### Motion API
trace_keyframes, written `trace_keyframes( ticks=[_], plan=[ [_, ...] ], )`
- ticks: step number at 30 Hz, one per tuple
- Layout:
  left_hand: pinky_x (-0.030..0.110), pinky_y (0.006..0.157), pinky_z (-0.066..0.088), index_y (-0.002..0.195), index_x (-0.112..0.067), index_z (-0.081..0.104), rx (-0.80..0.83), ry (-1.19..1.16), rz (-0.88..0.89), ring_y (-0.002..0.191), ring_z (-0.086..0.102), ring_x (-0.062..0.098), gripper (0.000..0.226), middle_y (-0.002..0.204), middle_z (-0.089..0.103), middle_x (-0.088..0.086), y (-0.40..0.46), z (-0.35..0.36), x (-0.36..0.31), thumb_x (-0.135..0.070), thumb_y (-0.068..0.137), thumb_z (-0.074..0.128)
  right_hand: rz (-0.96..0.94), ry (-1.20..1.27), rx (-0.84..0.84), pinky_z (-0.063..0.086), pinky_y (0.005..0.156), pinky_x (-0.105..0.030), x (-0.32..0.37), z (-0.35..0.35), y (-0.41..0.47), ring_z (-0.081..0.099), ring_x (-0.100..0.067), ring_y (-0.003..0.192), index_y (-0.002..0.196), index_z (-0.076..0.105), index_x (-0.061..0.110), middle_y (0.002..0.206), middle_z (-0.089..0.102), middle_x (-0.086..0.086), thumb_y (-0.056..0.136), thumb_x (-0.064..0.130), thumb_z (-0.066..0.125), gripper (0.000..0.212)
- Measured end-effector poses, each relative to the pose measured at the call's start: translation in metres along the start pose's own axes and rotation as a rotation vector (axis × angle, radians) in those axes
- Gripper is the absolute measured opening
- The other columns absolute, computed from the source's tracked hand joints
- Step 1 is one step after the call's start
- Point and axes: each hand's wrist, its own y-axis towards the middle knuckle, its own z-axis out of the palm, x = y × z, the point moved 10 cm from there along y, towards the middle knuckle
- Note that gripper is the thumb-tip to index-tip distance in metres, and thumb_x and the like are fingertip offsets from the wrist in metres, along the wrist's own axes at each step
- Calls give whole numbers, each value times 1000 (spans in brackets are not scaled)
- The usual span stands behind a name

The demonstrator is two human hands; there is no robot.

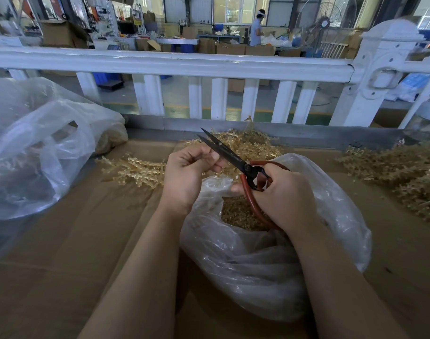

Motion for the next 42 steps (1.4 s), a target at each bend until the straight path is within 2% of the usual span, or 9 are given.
trace_keyframes(
  ticks=[4, 7, 10, 13, 18, 23, 35, 39, 42],
  plan=[
    [24, 69, 53, 90, 14, 63, 12, -15, -43, 66, 62, 16, 11, 72, 67, 8, 0, 2, 5, 7, 92, 55, -7, 2, -14, 47, 50, -23, 1, -3, -1, 50, 0, 53, 68, 56, 23, 59, 51, 18, 69, 95, 36, 75],
    [28, 74, 52, 85, -7, 61, 49, -138, -158, 74, 61, 16, 19, 76, 67, 0, -2, 9, 17, 0, 98, 49, -18, 34, -33, 44, 51, -19, 2, -5, -2, 50, 2, 54, 69, 55, 26, 59, 51, 21, 72, 91, 36, 68],
    [40, 78, 49, 90, -10, 53, 44, -389, -271, 84, 61, 28, 19, 88, 72, 7, -2, 11, 27, -6, 101, 38, 43, 103, -32, 54, 59, -26, -6, -4, -2, 59, -4, 62, 77, 65, 21, 68, 64, 13, 69, 89, 44, 72],
    [44, 80, 58, 96, -8, 49, 33, -598, -342, 90, 71, 32, 18, 99, 73, 15, -3, 11, 29, -11, 102, 32, 156, 182, -65, 53, 63, -23, -19, -5, -3, 63, -4, 69, 83, 68, 24, 75, 68, 13, 65, 90, 50, 70],
    [46, 84, 58, 91, -12, 53, 14, -715, -388, 99, 71, 34, 26, 111, 69, 20, -4, 11, 31, -14, 103, 30, 248, 287, -161, 52, 68, -19, -30, -14, -3, 64, 0, 79, 89, 73, 26, 82, 70, 14, 60, 98, 43, 83],
    [43, 75, 60, 83, -12, 54, 15, -830, -383, 92, 73, 31, 30, 98, 73, 18, -1, 9, 29, -13, 101, 31, 282, 337, -227, 40, 58, -2, -33, -21, -6, 56, 20, 85, 86, 71, 31, 76, 64, 23, 64, 94, 45, 72],
    [42, 77, 60, 82, -12, 56, -54, -830, -374, 97, 73, 31, 29, 100, 73, 17, 0, 2, 32, -13, 100, 34, 291, 319, -204, 37, 57, -1, -32, -20, -6, 54, 22, 77, 93, 74, 27, 75, 57, 28, 64, 89, 48, 73],
    [41, 80, 60, 85, -13, 57, -163, -805, -315, 93, 73, 29, 25, 98, 74, 15, 2, -15, 30, -14, 102, 39, 286, 307, -198, 37, 65, 4, -33, -20, -6, 52, 26, 82, 91, 73, 28, 75, 58, 27, 66, 90, 48, 71],
    [38, 84, 57, 84, -12, 56, -350, -811, -240, 76, 71, 20, 23, 81, 73, 8, 4, -46, 31, -10, 102, 40, 289, 292, -190, 39, 58, -2, -34, -19, -6, 55, 21, 80, 91, 72, 29, 76, 59, 28, 66, 89, 49, 69]
  ],
)
